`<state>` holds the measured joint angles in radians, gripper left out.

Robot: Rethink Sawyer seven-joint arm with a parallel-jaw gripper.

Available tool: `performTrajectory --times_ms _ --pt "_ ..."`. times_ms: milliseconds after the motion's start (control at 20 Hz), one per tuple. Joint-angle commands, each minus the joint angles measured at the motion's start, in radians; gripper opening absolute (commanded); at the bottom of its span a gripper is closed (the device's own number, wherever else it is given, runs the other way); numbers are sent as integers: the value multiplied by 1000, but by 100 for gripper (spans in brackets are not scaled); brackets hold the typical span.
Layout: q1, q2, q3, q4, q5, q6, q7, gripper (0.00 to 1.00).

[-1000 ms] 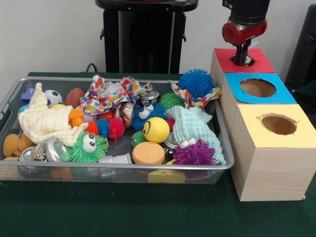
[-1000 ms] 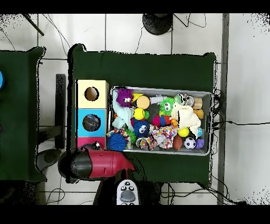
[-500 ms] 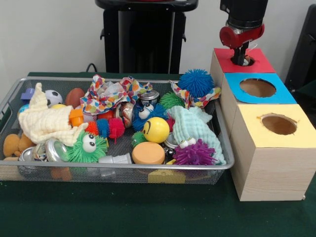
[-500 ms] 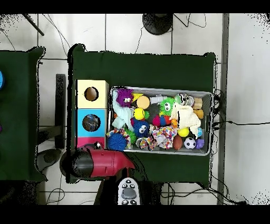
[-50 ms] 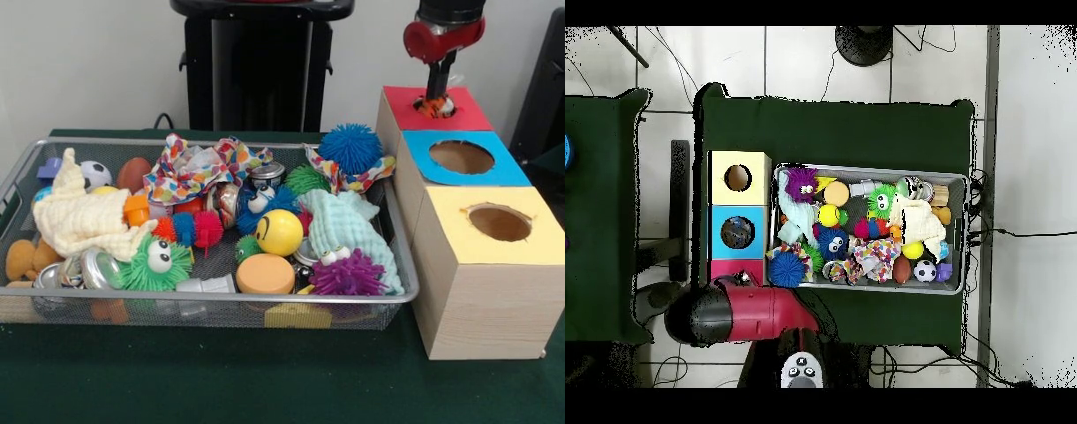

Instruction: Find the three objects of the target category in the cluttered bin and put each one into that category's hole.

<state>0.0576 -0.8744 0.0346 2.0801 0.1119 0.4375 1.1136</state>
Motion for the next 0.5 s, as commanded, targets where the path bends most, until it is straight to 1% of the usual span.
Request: performTrajectory --times_ms 50,150,450,500 --pt "26 -81 -22 -31 19 162 249 0" --pt "22 -70 -19 -34 19 149 245 0" --pt "-3 -70 -11 -10 20 120 223 0" --pt "-5 -60 -8 -18 21 116 223 0"
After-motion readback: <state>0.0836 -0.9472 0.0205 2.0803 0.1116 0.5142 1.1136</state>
